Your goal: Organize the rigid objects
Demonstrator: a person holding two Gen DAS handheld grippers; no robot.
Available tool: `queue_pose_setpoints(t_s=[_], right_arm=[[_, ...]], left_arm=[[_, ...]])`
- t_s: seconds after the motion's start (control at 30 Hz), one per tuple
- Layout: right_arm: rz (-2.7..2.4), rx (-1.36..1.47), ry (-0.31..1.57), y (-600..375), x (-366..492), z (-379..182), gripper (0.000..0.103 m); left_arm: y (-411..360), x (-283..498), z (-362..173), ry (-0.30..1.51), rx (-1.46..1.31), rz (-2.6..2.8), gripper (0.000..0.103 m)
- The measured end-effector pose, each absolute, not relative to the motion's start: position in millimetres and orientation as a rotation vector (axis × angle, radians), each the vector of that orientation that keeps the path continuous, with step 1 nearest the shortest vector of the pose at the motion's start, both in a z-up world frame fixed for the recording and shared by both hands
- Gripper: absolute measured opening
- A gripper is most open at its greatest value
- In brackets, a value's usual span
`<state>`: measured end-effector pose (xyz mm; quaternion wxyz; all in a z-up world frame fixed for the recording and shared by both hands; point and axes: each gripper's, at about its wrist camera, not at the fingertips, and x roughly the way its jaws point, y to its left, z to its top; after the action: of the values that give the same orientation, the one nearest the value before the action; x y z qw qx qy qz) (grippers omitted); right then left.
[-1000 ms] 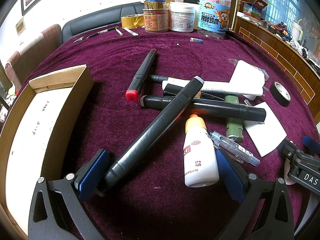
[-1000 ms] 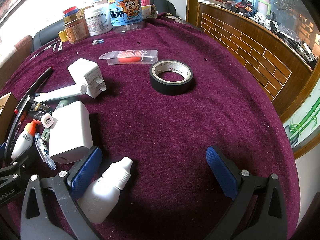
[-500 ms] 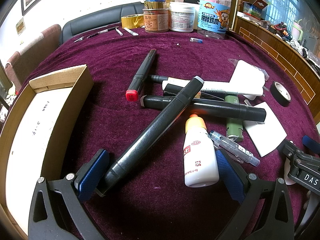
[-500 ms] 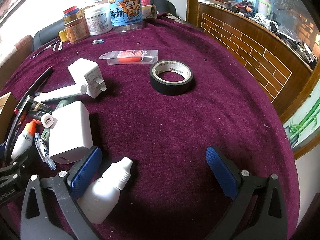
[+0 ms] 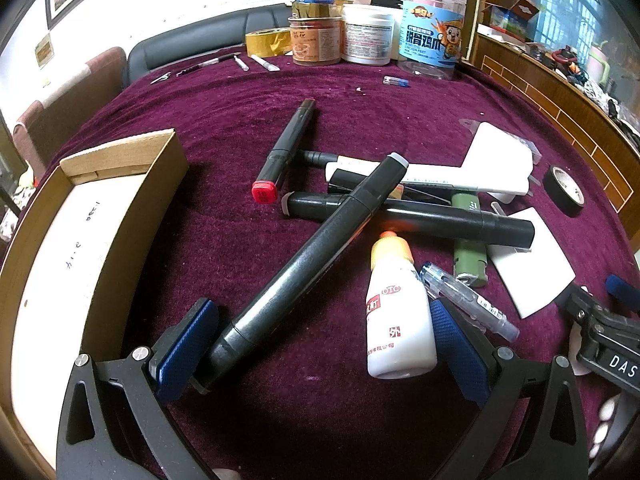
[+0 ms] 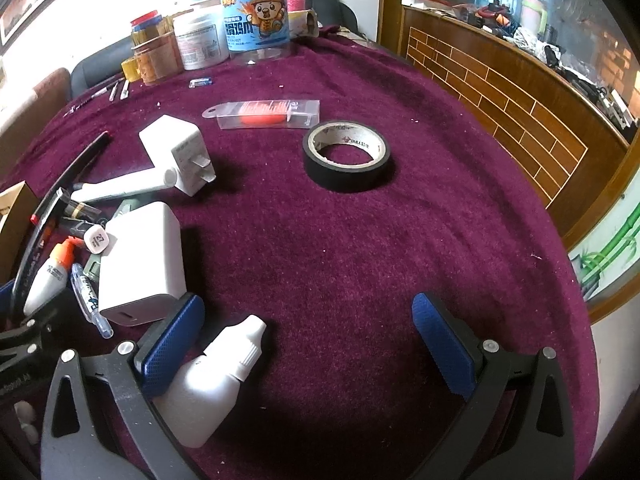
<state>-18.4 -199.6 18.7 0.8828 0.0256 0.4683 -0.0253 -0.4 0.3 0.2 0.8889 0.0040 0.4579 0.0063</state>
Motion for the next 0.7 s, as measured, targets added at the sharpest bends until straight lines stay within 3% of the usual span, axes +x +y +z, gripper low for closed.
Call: queue_pose_setpoints(t_s=[0.47, 0.7], right_arm=[[-0.046, 0.052, 0.978, -195, -17, 18, 0.103], [-0.052, 0.07, 1.123, -198, -6, 18, 0.103]], left_arm=[[-3, 6, -1, 0.952, 0.007, 0.013, 0.102], [-1, 4, 0, 0.985, 0.021, -0.01, 0.102]])
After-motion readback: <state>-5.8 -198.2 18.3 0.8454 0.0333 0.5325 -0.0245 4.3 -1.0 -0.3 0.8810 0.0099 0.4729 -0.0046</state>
